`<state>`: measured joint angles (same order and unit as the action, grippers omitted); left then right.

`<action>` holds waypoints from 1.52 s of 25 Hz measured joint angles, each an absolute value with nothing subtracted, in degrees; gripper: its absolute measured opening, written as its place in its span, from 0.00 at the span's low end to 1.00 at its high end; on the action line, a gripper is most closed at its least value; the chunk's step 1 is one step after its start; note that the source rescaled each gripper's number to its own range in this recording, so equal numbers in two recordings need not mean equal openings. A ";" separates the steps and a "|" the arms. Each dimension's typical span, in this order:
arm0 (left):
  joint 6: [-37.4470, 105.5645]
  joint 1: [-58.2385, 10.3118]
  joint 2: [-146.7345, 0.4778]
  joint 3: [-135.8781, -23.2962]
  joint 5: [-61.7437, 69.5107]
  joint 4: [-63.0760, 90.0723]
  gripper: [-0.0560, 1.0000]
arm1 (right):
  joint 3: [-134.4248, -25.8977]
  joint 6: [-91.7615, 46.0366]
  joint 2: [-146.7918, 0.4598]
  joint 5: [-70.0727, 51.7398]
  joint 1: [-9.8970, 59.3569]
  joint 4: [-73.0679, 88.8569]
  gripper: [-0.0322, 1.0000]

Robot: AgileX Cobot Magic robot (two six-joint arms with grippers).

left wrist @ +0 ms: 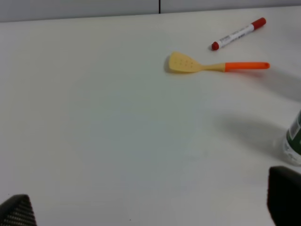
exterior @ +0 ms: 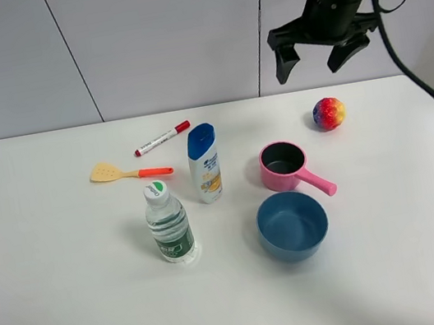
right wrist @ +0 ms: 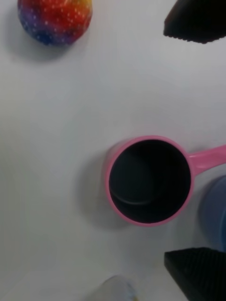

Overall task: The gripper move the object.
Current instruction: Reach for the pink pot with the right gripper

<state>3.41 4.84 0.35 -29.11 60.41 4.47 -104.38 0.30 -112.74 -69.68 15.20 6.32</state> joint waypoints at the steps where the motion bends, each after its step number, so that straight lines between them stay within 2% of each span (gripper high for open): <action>1: 3.41 4.84 0.35 -29.11 60.41 4.47 1.00 | -104.42 0.30 -113.76 -69.68 15.53 6.32 0.98; 14: 3.41 4.84 0.35 -29.11 60.41 4.47 1.00 | -104.42 -1.04 -123.85 -69.83 15.80 3.33 0.98; 21: 3.41 4.84 0.35 -29.11 60.41 4.47 1.00 | -104.42 -7.49 -124.40 -69.83 15.88 3.26 0.97; 29: 3.41 4.84 0.35 -29.11 60.41 4.47 1.00 | -104.17 -8.87 -124.40 -69.83 15.88 3.31 0.96; 38: 3.41 4.84 0.35 -29.11 60.41 4.47 1.00 | -97.30 -10.00 -124.60 -69.89 16.04 3.15 0.96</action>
<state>3.41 4.84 0.35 -29.11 60.41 4.47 -97.30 -10.00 -124.60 -69.89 16.04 3.15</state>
